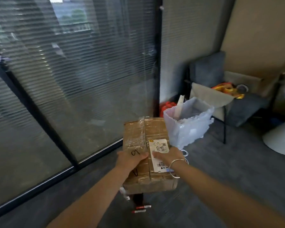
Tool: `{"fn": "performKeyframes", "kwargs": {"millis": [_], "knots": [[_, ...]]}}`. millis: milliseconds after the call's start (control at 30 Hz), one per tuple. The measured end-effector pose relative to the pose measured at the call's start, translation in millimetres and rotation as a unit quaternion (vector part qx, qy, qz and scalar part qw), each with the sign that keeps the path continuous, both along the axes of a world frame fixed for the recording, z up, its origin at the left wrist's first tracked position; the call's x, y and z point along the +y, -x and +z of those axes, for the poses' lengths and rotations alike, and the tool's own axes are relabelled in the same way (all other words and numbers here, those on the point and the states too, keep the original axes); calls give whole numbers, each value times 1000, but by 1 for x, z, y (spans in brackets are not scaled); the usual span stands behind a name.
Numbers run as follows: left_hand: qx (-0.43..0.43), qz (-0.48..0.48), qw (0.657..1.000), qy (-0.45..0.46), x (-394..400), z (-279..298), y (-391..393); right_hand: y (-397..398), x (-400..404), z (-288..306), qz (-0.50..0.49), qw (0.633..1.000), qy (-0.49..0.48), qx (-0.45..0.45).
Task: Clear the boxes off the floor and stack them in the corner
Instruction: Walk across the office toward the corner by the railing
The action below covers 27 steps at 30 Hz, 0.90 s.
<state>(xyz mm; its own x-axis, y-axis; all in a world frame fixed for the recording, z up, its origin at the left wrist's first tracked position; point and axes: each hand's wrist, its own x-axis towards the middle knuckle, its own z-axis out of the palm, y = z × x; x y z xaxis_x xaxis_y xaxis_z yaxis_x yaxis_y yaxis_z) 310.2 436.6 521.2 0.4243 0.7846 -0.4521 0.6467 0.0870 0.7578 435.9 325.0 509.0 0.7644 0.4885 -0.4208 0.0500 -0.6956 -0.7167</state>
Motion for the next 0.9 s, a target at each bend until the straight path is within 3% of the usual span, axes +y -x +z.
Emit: {"fn": "performKeyframes", "kwargs": {"millis": [300, 467, 900], "knots": [[-63, -218, 974, 26, -119, 21, -123, -69, -161, 34, -201, 979, 29, -31], [-22, -345, 938, 26, -219, 28, -195, -98, -278, 46, -323, 945, 34, -31], [-15, -536, 843, 31, -492, 39, -319, -145, -545, 48, -521, 852, 52, -29]]}}
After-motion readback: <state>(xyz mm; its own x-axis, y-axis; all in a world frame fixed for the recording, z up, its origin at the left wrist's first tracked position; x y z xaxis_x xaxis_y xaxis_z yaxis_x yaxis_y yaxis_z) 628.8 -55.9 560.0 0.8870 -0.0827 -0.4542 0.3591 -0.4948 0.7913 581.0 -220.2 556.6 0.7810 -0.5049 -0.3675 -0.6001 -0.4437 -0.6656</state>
